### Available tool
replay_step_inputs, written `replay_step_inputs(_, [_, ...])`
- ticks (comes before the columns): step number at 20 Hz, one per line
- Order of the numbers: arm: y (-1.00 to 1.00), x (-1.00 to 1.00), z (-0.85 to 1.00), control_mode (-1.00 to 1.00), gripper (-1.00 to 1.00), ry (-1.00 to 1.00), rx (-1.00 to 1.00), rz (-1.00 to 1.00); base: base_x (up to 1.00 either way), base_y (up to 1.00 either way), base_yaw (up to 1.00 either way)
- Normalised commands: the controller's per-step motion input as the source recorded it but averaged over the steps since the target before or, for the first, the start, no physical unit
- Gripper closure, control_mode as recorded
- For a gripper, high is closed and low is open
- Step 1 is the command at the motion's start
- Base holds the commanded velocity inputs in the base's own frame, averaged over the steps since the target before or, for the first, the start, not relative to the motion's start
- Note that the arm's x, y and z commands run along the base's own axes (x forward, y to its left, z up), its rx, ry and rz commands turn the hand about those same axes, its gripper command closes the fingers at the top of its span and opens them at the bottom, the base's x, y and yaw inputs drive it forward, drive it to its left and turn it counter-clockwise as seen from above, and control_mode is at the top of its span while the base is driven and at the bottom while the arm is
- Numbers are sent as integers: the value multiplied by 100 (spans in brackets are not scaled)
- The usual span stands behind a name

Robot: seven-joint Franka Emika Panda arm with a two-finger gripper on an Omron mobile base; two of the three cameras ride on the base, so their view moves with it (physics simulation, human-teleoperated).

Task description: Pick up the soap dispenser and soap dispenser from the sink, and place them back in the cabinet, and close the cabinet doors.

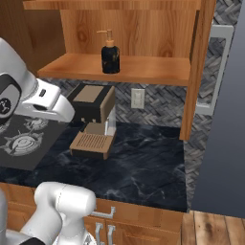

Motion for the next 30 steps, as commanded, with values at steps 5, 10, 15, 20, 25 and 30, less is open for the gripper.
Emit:
replay_step_inputs(5, [0,-7,0,-100,-100,0,0,0,0,0,0])
replay_step_inputs(10, [0,0,0,100,-100,0,0,0,-6,0,0])
replay_step_inputs(15, [0,0,0,100,-100,0,0,0,-46,0,3])
replay_step_inputs(20, [0,0,0,100,-100,0,0,0,-54,0,21])
replay_step_inputs(25, [0,0,0,100,-100,0,0,0,-23,0,44])
replay_step_inputs(30, [0,0,0,100,-100,0,0,0,0,0,63])
